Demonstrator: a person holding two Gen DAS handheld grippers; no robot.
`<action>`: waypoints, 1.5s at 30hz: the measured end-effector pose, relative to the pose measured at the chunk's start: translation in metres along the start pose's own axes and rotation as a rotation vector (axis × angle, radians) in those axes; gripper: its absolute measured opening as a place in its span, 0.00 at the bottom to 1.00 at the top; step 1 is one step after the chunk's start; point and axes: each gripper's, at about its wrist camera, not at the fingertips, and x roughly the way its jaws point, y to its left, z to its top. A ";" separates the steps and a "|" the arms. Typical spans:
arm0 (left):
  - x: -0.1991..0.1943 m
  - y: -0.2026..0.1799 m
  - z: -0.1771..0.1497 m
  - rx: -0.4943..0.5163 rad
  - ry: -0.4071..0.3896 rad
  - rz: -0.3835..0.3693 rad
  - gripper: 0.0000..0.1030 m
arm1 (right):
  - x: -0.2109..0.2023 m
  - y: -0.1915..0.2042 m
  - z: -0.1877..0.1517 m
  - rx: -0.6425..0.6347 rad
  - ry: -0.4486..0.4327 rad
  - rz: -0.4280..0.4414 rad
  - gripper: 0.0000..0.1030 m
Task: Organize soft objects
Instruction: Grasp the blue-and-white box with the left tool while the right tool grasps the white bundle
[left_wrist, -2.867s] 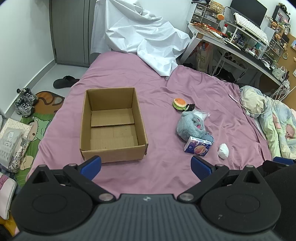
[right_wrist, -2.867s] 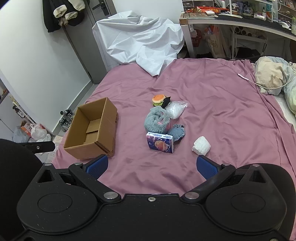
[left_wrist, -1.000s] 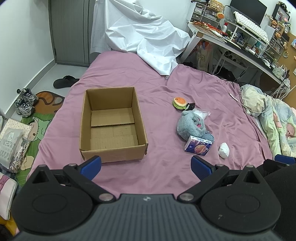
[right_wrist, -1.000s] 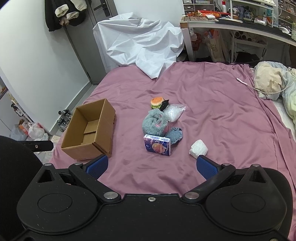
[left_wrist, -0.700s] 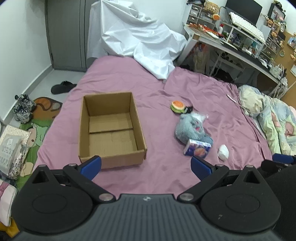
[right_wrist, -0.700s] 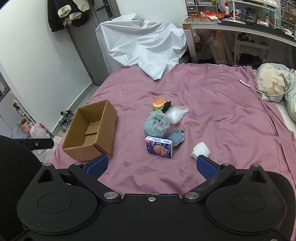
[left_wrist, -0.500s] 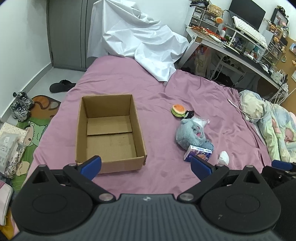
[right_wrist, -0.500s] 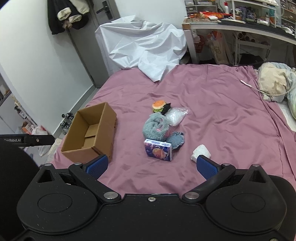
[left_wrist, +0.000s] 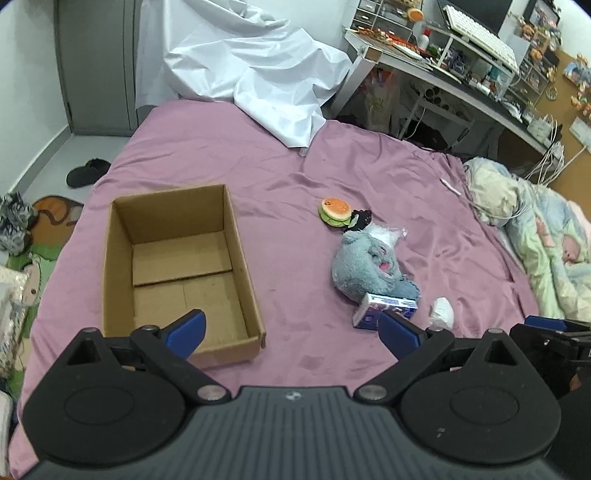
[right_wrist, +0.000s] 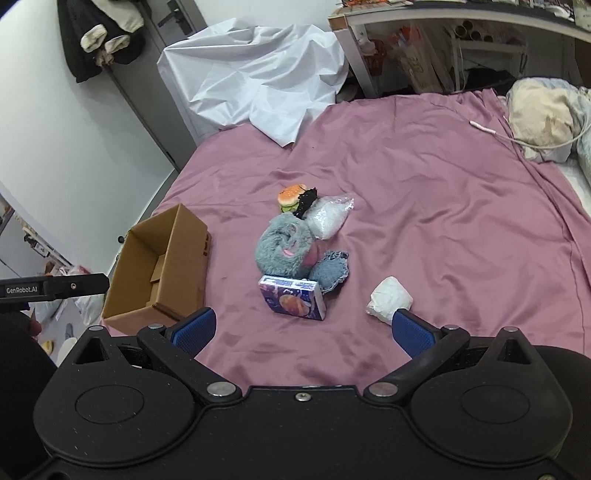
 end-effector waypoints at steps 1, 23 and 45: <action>0.003 -0.001 0.001 0.009 0.003 -0.001 0.97 | 0.002 -0.002 0.001 0.007 0.003 -0.001 0.98; 0.112 -0.035 0.021 0.177 0.129 -0.136 0.80 | 0.065 -0.054 0.021 0.156 0.125 -0.088 0.67; 0.189 -0.085 0.014 0.452 0.279 -0.291 0.56 | 0.116 -0.082 0.022 0.225 0.237 -0.130 0.58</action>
